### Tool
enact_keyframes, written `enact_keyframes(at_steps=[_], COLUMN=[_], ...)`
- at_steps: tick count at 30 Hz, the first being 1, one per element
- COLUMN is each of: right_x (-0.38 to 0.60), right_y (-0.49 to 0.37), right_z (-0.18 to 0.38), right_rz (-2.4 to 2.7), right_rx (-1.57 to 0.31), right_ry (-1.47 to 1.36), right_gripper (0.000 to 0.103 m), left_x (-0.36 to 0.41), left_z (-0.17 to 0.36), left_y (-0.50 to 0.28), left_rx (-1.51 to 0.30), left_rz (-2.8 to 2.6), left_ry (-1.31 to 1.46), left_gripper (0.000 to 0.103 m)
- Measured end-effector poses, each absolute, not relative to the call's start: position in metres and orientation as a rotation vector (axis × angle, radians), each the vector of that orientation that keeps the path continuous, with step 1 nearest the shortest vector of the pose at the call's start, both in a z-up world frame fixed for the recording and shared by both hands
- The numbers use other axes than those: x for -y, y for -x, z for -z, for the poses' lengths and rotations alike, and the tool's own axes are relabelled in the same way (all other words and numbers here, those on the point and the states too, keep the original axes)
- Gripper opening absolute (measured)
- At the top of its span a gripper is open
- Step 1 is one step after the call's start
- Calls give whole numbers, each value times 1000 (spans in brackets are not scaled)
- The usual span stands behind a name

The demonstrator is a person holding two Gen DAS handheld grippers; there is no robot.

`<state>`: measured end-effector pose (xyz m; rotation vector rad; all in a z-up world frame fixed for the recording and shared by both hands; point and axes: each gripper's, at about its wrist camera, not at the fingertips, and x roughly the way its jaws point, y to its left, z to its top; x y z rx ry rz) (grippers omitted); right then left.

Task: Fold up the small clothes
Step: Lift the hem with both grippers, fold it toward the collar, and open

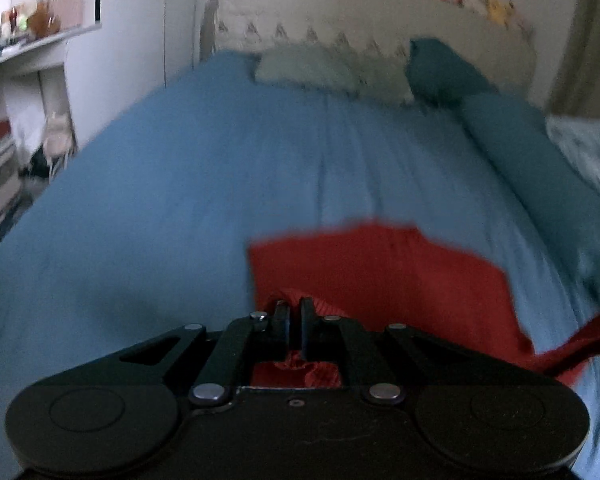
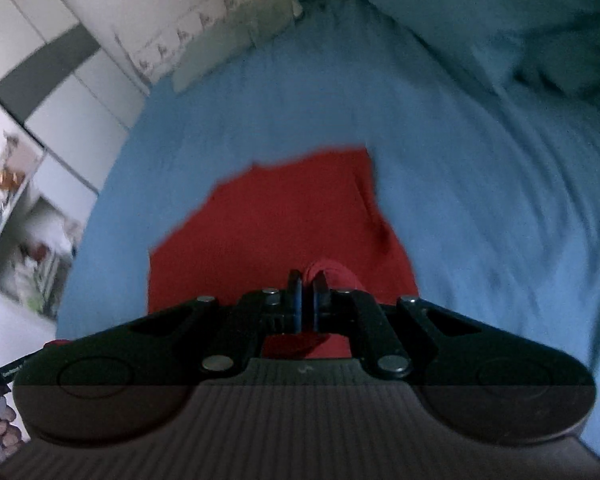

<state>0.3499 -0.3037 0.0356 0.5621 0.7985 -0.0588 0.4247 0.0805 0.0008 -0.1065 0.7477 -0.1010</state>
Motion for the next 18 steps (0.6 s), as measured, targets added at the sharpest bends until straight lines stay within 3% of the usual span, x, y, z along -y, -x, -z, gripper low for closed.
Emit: enact_keyframes(at_steps=[4, 8, 11, 15, 17, 18], right_x=[312, 318, 320, 323, 326, 328], right_y=[-451, -542, -582, -598, -602, -604], right_z=[-15, 46, 96, 126, 129, 129], right_rz=[82, 112, 160, 163, 139, 140], right_rx=[-778, -788, -830, -840, -821, -815], right_ry=[-526, -531, -521, -491, -486, -479], right_gripper=[20, 20, 20, 20, 24, 27], left_x=[-70, -57, -53, -52, -54, -57], left_z=[30, 99, 145, 168, 167, 166], left_y=[-525, -600, -627, -637, -637, -632], left_rx=[-729, -798, -859, -876, -862, -852], left_rz=[32, -42, -107, -128, -129, -125], left_ry=[104, 99, 121, 144, 145, 156], left_gripper=[5, 5, 5, 5, 12, 28])
